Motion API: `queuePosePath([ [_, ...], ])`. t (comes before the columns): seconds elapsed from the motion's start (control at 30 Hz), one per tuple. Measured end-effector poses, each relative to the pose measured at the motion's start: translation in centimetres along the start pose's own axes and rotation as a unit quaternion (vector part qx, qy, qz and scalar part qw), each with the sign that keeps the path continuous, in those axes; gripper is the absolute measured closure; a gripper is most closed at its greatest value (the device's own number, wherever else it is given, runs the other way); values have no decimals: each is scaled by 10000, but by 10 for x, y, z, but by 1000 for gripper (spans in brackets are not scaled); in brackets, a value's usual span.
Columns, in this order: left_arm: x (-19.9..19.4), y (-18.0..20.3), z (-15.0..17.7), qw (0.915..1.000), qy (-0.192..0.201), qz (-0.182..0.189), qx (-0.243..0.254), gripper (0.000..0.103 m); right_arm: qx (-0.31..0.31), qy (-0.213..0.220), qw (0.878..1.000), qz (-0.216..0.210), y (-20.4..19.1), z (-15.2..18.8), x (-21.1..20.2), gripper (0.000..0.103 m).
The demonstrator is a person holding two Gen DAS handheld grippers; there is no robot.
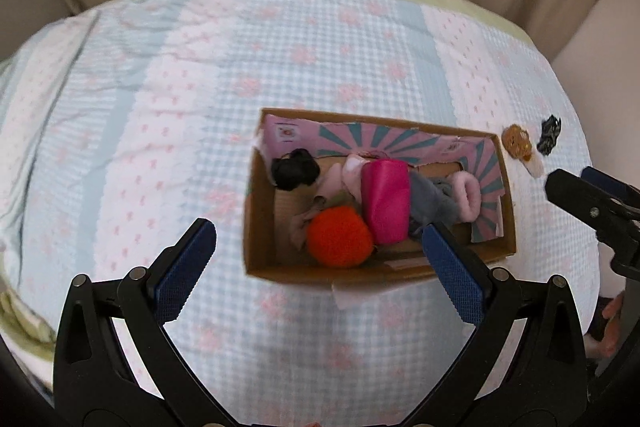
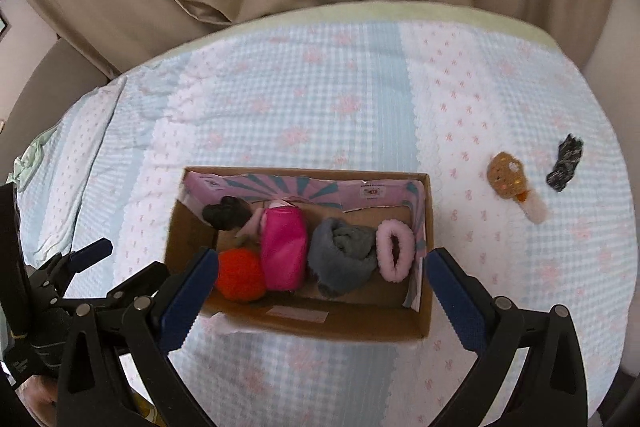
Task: Organize soft objects
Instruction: 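Move both tools from the box toward the plush toy and black sock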
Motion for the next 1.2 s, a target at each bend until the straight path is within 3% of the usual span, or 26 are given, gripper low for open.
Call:
queuePosePath([
  [0.3, -67, 26, 23, 9985, 520, -133, -71, 0, 207, 632, 9974, 269, 16, 19, -82, 0],
  [0.63, -100, 95, 37, 9949, 997, -172, 10, 0, 410, 1167, 9902, 655, 74, 37, -138, 0],
  [0.93, -84, 194, 41, 9939, 1072, -92, -240, 0, 562, 1353, 9872, 622, 175, 42, -155, 0],
  [1.2, -35, 288, 30, 9946, 873, 434, -347, 0, 515, 1359, 9878, 566, 267, 25, -145, 0],
])
Point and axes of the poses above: each gripper's, at about its wrist camera, not at the fingertips, and x roughly the way its jaws point, y to its right, z to its underside, the point moved 3 cm from there along x, roughly the way its jaws point, and after that the axes turned 11 degrees about z, right-handed, at the moved point
